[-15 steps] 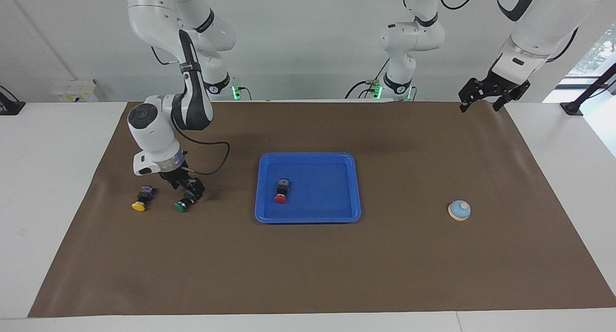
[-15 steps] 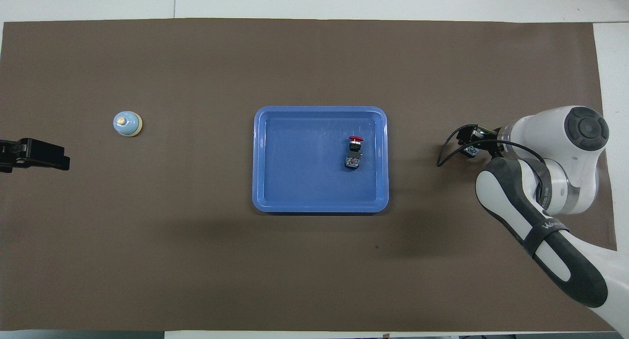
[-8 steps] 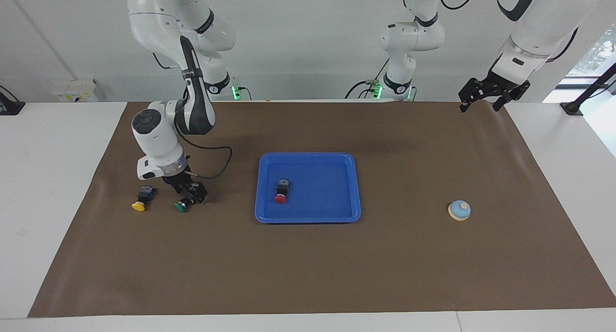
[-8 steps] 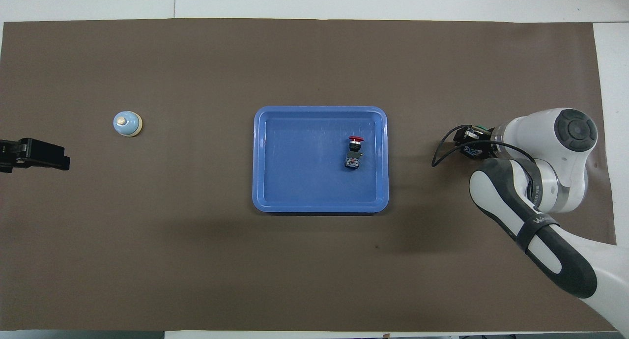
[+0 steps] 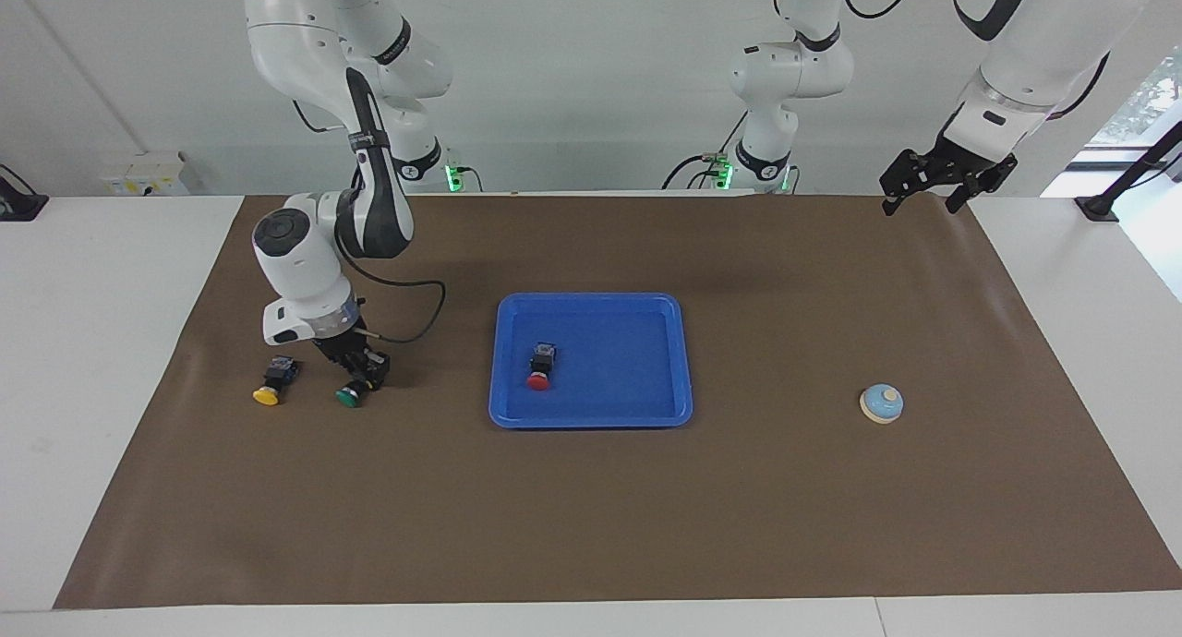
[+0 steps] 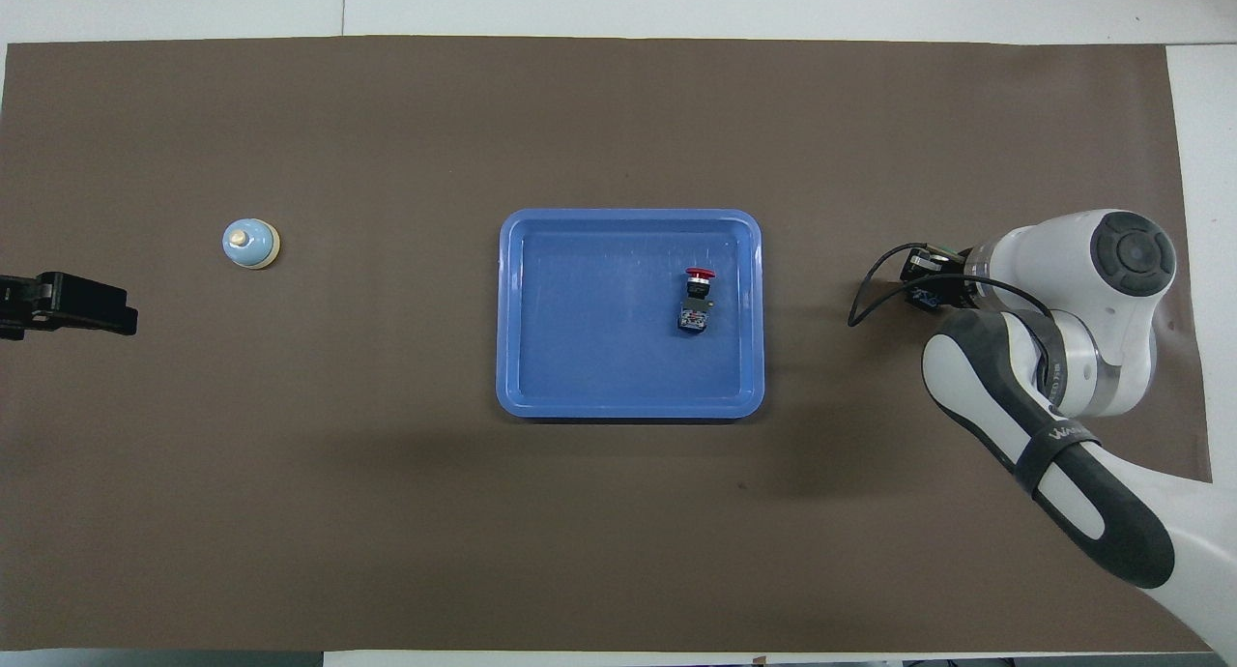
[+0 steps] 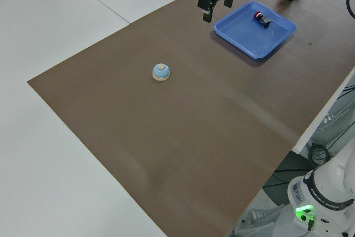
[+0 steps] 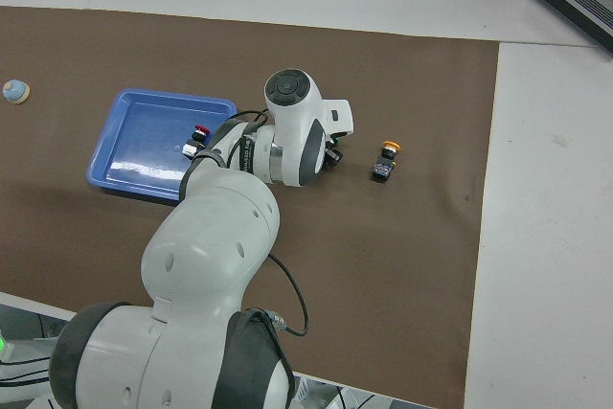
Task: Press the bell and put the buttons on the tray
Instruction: 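Carry the green button with the right gripper into the tray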
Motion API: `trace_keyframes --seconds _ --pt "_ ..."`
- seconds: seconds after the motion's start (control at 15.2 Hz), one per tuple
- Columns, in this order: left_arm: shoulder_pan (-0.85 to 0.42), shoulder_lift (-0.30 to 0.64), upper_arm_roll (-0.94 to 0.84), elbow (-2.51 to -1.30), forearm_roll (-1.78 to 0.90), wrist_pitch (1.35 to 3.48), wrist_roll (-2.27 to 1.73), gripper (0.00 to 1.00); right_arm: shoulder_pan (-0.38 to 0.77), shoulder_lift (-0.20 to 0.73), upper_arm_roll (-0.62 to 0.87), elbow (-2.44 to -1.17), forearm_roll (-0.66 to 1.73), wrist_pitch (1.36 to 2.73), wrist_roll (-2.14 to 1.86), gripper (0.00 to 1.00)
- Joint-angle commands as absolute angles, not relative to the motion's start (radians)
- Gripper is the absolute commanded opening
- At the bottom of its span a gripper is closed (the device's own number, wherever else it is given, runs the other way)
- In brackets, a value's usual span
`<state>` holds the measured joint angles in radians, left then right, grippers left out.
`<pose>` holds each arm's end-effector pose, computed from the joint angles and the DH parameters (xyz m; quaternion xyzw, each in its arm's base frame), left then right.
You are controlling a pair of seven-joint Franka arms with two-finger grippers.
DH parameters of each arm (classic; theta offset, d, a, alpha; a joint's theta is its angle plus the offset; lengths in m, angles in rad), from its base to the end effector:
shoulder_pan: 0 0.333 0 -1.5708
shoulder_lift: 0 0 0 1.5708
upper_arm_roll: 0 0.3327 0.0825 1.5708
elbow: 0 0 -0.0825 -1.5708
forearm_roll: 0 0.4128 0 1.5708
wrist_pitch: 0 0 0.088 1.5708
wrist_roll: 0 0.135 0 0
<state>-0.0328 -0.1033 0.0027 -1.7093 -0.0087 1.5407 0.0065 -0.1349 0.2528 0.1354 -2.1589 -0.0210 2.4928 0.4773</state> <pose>0.5419 -0.0174 0.5999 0.9993 -0.0183 -0.0327 0.0041 0.5987 0.0001 0.2558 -0.9720 0.2308 -0.0382 0.0197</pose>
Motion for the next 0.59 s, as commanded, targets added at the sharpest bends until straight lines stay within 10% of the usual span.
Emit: trace_keyframes --seconds 0.0,0.53 --pt "-0.032 -0.104 0.003 -1.703 0.005 1.526 0.003 1.0 -0.106 0.255 0.143 -2.074 -0.031 2.392 0.472 0.0" --pt "-0.032 -0.104 0.003 -1.703 0.005 1.526 0.005 1.0 0.104 0.282 0.144 -1.798 -0.009 2.117 0.603 0.0"
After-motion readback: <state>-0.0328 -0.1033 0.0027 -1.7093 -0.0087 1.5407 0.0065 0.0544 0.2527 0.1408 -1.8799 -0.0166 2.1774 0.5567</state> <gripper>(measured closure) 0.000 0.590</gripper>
